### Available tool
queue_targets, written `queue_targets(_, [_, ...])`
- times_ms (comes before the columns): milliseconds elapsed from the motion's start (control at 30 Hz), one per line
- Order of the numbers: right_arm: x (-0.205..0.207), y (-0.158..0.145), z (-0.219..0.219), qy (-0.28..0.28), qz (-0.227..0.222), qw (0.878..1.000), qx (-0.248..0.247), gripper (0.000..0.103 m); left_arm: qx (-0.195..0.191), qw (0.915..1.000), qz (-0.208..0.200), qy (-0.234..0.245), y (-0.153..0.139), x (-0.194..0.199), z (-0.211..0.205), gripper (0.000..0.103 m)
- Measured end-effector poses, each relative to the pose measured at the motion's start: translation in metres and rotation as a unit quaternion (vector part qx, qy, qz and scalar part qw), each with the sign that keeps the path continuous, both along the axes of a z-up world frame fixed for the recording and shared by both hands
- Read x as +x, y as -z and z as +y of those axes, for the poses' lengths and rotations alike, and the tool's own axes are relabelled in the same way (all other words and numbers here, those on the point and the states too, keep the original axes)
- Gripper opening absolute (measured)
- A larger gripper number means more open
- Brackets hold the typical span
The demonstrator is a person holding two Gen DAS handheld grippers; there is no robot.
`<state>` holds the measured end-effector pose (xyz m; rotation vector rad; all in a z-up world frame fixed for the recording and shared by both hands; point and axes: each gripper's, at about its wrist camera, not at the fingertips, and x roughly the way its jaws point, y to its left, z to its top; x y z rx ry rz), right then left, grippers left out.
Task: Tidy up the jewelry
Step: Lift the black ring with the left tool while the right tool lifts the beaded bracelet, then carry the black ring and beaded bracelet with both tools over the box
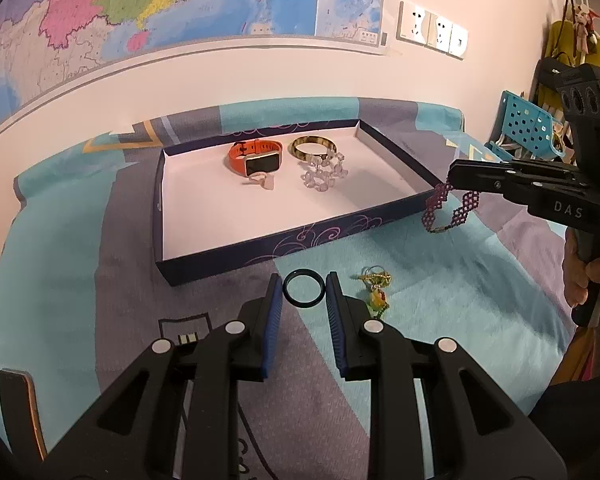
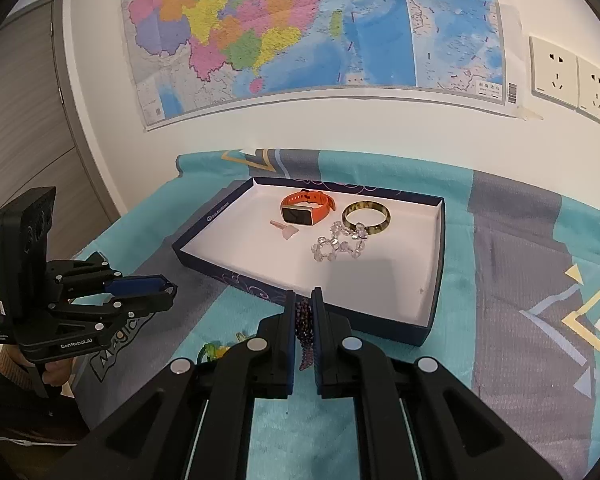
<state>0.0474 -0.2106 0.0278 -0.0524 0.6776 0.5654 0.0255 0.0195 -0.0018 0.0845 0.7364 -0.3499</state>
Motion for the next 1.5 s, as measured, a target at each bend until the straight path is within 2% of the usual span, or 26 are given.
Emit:
queue_targets(1233, [0.023, -0.018, 0.014, -0.014, -0.019, 1.0, 0.006, 0.006, 0.0, 0.9999, -0.014, 0.002, -0.013, 0.021, -0.006, 0.023])
queue_targets(1500, [0.035, -0.022, 0.02, -0.017, -0.02, 1.0, 0.008, 0.006, -0.001, 0.9998, -0.018, -0.002, -0.019, 0.037, -0.005, 0.023])
